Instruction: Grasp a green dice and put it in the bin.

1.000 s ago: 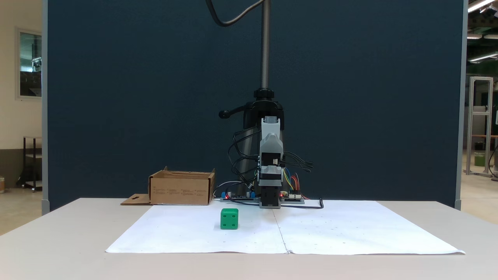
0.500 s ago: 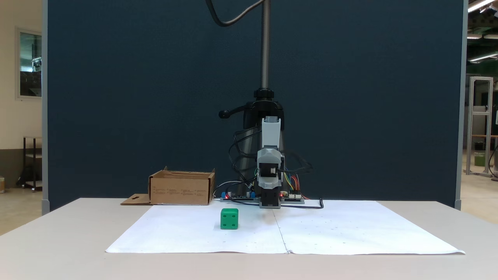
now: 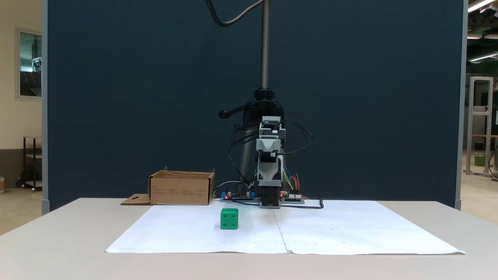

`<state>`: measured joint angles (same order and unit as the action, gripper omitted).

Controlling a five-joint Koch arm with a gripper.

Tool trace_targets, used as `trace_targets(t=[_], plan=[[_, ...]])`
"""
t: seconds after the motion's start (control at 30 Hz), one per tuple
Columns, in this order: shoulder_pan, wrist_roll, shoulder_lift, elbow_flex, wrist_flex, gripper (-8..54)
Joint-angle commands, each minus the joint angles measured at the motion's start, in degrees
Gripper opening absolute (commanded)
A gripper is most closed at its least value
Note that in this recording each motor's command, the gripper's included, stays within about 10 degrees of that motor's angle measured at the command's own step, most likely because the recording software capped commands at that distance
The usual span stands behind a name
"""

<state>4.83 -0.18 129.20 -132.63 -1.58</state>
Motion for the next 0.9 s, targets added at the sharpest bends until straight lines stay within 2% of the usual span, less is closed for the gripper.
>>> trace_targets(t=[0.0, 0.23, 0.3, 0.37, 0.6, 0.87], plan=[[0.2, 1.7, 5.4, 5.6, -9.5, 41.5], [5.4, 2.5, -6.6, 21.4, -30.1, 41.6], [12.3, 2.2, -16.2, 29.2, -40.3, 41.8], [15.9, 1.8, -20.6, 34.0, -45.5, 42.5], [22.8, -4.4, -25.5, 42.3, -64.0, 44.3], [27.9, -17.9, -29.6, 42.7, -75.5, 44.2]])
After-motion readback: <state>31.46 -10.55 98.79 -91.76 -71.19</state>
